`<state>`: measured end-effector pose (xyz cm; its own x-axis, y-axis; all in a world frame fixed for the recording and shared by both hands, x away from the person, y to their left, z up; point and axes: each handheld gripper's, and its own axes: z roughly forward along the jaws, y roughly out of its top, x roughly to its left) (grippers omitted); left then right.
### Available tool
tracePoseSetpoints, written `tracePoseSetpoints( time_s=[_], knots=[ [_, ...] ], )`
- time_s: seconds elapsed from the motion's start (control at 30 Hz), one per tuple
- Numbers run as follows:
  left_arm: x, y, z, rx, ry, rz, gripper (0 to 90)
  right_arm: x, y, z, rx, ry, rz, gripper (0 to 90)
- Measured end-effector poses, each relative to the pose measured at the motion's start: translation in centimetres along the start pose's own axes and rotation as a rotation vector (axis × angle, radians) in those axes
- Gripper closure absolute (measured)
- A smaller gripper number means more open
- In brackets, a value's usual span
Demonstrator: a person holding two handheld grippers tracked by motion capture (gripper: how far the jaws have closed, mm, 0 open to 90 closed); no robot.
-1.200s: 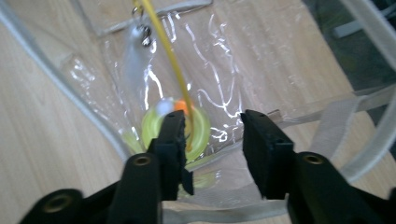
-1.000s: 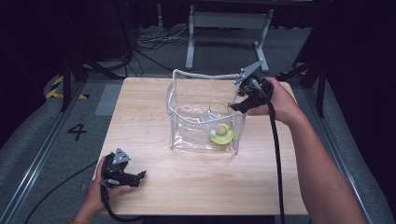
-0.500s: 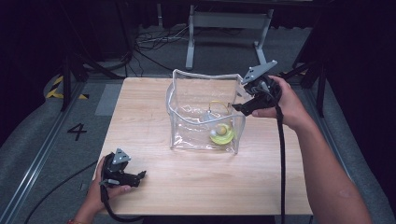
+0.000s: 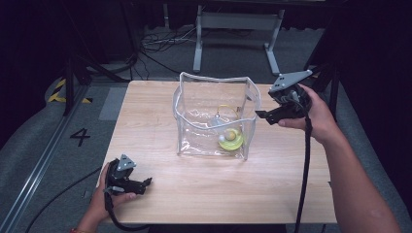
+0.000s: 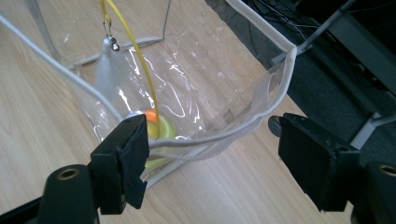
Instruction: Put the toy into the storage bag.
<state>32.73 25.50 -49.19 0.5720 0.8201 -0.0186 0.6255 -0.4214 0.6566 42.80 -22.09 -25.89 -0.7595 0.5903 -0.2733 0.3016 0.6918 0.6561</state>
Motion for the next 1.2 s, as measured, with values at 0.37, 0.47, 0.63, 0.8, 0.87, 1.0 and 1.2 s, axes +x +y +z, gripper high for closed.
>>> tracePoseSetpoints(
  time_s=[0.37, 0.47, 0.63, 0.8, 0.87, 1.0, 1.2],
  knots=[
    [0.0, 0.0, 0.0, 0.0, 0.0, 0.0, 0.5, 0.4, -2.9, -1.3, 0.012, -0.049, -0.007, 23.4],
    [0.1, 0.0, 0.0, -0.001, 0.001, 0.007, 0.5, 0.6, -3.4, -1.5, 0.017, -0.063, -0.015, 23.2],
    [0.0, 0.0, 0.0, -0.001, 0.001, 0.007, 0.5, 0.9, -4.1, -1.6, 0.021, -0.075, -0.021, 22.5],
    [0.0, 0.0, 0.0, -0.001, 0.002, 0.007, 0.5, 1.3, -5.1, -1.4, 0.032, -0.079, -0.026, 22.3],
    [0.0, 0.0, 0.0, -0.001, 0.002, 0.007, 0.5, 1.5, -5.4, -1.2, 0.044, -0.082, -0.028, 22.3],
    [0.0, 0.0, 0.0, -0.001, 0.002, 0.008, 0.4, 1.8, -6.9, -0.6, 0.076, -0.079, -0.033, 22.2],
    [0.0, 0.0, 0.0, -0.001, 0.001, 0.007, 0.5, 2.1, -8.9, 0.4, 0.113, -0.085, -0.014, 22.2]
  ],
)
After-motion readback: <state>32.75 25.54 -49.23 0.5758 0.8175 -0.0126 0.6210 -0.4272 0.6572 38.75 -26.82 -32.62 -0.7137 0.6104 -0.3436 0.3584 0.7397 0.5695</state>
